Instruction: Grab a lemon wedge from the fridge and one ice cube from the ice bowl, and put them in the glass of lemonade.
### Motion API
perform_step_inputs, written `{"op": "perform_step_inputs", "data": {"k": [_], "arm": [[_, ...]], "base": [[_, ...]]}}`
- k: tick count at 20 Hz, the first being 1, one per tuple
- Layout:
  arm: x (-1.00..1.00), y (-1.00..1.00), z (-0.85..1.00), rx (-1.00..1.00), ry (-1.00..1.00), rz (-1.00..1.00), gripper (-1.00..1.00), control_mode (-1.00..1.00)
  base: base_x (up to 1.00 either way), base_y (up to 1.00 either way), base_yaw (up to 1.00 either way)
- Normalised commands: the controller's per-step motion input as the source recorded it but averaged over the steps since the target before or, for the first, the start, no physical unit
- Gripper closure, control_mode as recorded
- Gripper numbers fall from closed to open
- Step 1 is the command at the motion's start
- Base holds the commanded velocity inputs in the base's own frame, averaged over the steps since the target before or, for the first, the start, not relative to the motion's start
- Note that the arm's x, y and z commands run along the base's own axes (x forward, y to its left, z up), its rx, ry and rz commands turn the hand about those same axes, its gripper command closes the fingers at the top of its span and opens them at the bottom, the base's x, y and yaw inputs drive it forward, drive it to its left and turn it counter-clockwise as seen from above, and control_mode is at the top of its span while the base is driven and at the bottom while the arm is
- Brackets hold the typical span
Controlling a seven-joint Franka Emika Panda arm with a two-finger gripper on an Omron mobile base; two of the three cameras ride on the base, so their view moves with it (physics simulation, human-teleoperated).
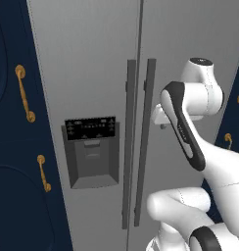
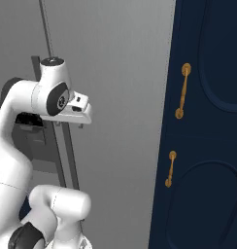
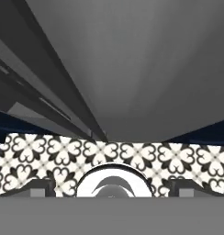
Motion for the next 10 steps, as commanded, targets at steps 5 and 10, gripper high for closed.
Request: {"op": "perform_step_inputs", "data": {"k": [5, 10], "arm": [[-0.39, 0.10, -0.10, 0.00, 0.00, 0.00, -1.00, -1.00], [0.00, 0.00, 0.00, 0.00, 0.00, 0.00, -1.00, 1.00]], "base": [[0.00, 0.00, 0.00], [-0.81, 0.60, 0.00]]}}
